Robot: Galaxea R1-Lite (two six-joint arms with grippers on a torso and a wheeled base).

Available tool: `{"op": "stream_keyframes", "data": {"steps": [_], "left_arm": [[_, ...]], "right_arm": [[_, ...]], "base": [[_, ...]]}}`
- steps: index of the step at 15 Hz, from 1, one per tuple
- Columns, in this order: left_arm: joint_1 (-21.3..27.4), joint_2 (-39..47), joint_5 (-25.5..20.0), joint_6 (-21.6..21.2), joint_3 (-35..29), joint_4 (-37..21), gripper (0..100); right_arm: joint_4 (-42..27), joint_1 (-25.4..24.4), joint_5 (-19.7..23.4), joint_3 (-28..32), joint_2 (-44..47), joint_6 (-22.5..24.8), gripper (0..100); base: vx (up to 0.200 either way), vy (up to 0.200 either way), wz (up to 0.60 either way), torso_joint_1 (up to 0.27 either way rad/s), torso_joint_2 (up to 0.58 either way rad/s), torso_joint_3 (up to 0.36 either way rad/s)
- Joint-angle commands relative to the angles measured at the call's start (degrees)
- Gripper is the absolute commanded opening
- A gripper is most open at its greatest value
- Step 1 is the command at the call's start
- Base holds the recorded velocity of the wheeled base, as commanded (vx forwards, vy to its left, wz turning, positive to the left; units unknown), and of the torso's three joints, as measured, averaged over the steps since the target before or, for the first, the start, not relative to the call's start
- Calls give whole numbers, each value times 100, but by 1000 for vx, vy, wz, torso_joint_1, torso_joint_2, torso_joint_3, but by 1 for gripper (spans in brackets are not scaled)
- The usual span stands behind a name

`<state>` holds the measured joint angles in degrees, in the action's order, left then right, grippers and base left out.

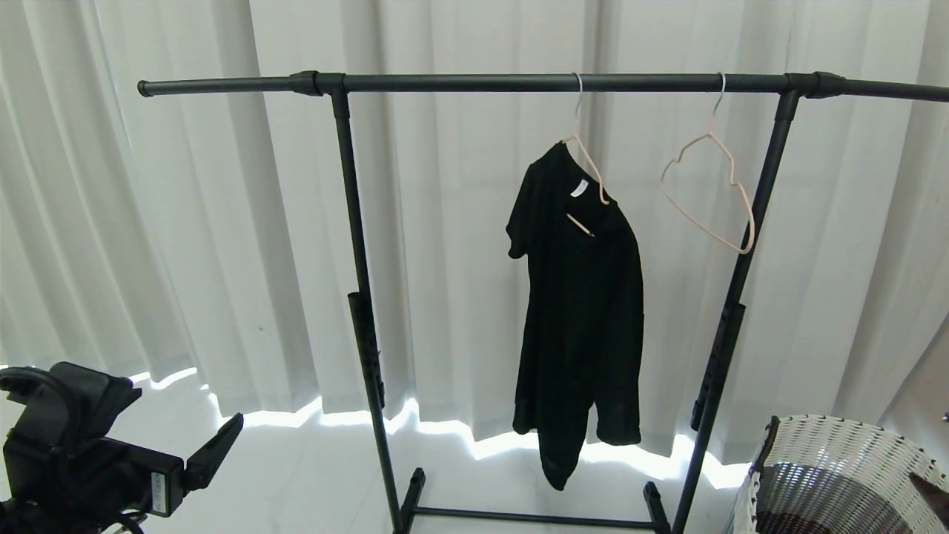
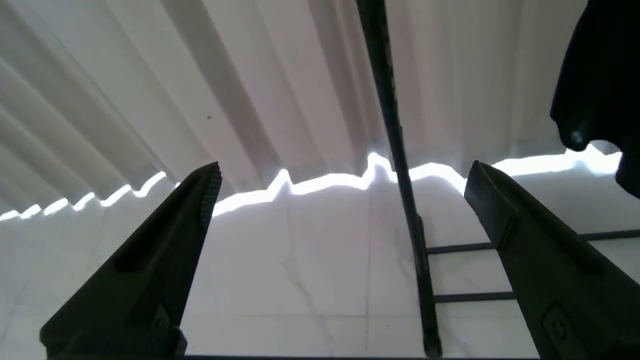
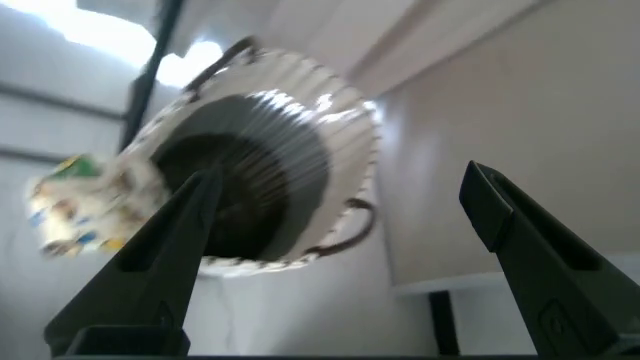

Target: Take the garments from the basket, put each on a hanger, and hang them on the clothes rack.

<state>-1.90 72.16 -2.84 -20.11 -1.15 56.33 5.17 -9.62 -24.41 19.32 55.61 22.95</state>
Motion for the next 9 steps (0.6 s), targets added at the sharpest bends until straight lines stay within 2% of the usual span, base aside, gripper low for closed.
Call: {"op": "stream_keyframes", "data": {"steps": [1,3,5,7,9], "left_arm": [[50,-35,3,-1,9,1,100],[85,-202,-24,8,53,1,100],[243,-360,-235,34,115,-17,100],[243,-378,-445,43,115,-17,100],[243,-369,-445,43,115,-17,100]], "right_arm": [[-7,-5,630,-130,793,-2,100],[2,-5,929,-104,1391,-2,100],[-16,-31,1236,-130,1848,-2,100],[-7,-40,1351,-271,2270,-28,100],[-7,-49,1368,-359,2472,-177,100]], "base": [[0,0,0,0,0,0],[0,0,0,0,0,0],[0,0,0,0,0,0],[0,0,0,0,0,0],[0,0,0,0,0,0]]}}
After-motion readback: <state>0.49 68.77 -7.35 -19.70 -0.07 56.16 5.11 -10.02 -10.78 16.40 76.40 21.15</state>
